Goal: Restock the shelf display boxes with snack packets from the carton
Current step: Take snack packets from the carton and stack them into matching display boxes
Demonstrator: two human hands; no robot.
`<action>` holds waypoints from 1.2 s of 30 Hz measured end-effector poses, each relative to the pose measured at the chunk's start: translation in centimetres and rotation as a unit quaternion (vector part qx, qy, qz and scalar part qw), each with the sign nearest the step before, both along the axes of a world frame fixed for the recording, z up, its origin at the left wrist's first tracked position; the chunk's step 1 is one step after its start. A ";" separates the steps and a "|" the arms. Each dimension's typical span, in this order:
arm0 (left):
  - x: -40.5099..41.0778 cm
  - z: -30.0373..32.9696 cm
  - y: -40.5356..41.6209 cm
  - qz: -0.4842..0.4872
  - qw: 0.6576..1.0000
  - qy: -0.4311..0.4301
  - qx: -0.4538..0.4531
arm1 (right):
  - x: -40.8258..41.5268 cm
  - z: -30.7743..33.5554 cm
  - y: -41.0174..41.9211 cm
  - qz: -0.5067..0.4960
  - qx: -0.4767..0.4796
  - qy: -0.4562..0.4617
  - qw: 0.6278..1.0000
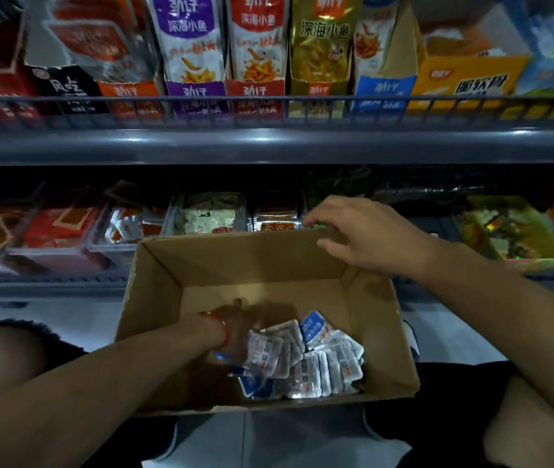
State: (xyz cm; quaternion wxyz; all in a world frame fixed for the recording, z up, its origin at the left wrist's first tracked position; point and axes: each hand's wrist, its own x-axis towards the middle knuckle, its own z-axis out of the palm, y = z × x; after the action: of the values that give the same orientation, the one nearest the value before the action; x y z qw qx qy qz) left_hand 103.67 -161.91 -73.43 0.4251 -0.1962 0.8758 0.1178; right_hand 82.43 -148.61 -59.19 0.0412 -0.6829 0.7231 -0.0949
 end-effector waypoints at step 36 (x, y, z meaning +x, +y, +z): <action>-2.2 15.8 -1.0 0.304 0.775 0.500 0.238 | 1.7 3.1 0.4 -0.108 -0.116 -0.234 0.959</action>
State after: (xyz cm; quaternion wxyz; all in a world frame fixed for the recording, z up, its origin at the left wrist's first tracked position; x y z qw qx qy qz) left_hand 101.52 -162.89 -57.65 -0.0977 -0.2584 0.8039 0.5267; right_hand 84.18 -148.24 -56.13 0.1193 -0.5597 0.7466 -0.3392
